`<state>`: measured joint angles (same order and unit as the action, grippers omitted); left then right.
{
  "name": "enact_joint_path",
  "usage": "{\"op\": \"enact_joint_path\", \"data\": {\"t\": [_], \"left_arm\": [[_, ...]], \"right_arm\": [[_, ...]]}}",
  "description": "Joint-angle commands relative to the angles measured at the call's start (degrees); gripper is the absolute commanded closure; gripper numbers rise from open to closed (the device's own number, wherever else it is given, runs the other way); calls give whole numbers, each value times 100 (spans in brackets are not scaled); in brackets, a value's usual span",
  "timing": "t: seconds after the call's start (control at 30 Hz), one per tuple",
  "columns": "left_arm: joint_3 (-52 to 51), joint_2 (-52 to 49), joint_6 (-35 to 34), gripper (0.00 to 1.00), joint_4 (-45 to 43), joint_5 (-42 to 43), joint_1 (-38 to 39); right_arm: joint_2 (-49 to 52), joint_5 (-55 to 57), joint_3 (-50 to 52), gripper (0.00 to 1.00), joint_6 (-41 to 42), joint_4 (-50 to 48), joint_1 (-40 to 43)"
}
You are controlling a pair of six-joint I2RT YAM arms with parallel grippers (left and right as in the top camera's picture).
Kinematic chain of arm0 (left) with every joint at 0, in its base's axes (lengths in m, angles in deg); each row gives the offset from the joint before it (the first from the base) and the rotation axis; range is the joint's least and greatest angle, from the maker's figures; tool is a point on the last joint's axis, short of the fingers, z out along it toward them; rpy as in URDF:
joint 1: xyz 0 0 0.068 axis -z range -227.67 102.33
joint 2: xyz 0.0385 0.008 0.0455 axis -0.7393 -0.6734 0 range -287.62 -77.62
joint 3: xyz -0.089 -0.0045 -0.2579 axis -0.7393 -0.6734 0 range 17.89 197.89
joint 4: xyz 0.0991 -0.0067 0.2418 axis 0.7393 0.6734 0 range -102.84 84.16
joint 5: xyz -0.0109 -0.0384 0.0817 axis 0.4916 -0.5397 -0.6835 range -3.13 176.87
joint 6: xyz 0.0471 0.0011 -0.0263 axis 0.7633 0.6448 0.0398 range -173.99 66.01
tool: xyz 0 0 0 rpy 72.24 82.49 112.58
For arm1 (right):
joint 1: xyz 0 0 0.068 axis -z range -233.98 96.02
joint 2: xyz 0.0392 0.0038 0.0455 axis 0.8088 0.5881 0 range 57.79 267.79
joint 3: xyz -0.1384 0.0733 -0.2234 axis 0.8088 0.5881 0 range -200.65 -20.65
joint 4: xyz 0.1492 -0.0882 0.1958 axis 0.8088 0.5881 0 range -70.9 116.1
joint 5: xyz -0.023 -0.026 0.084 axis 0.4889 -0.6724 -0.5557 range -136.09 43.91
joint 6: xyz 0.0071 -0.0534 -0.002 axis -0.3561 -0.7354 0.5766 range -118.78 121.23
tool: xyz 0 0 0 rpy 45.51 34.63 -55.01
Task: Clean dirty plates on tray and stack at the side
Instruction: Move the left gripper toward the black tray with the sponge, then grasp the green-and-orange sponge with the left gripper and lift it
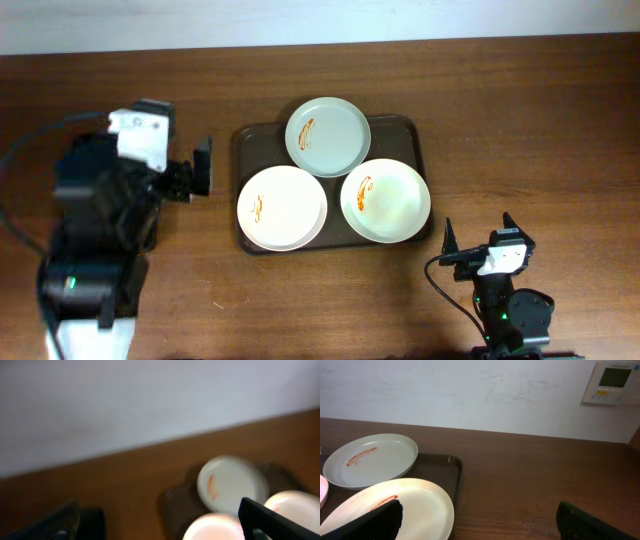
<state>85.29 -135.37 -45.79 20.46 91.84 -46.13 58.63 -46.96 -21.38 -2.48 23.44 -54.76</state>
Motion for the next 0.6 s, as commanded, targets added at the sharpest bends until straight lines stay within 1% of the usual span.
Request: {"op": "enact_joint_path", "data": {"t": [0.0, 0.03, 0.07, 0.1, 0.13, 0.17, 0.2, 0.3, 0.37, 0.43, 0.47, 0.5, 0.57], "left_arm": [[468, -785, -802, 0, 553, -1220, -588], [737, -1187, -866, 0, 942, -940, -944], [1117, -1818, -866, 1, 1484, -544, -1443], [1408, -2371, -868, 1, 1873, -422, -1834], [1541, -2710, -870, 1, 2048, -422, -2061], [1582, -3058, -868, 1, 2109, -387, -2291], [1580, -3460, -868, 1, 2074, -129, -2542], [1580, -4186, -868, 1, 1799, 647, -2916], [1580, -4459, -866, 1, 1777, 612, -3014], [1580, -4874, -876, 1, 1816, 120, -3069], [1580, -5112, -1209, 1, 1840, -323, -3069], [1580, -5340, -1434, 0, 1818, -376, -3069], [1580, -5608, -1469, 1, 1759, -299, -3049]], "right_arm": [[-44, 50, 42, 2, -37, 20, 42], [-44, 50, 42, 1, -37, 20, 42], [-44, 50, 42, 2, -37, 20, 42], [-44, 50, 42, 2, -37, 20, 42], [-44, 50, 42, 2, -37, 20, 42], [-44, 50, 42, 2, -37, 20, 42], [-44, 50, 42, 2, -37, 20, 42], [-44, 50, 42, 2, -37, 20, 42], [-44, 50, 42, 2, -37, 20, 42], [-44, 50, 42, 2, -37, 20, 42], [-44, 50, 42, 2, -37, 20, 42], [-44, 50, 42, 2, -37, 20, 42], [-44, 50, 42, 2, -37, 20, 42]]}}
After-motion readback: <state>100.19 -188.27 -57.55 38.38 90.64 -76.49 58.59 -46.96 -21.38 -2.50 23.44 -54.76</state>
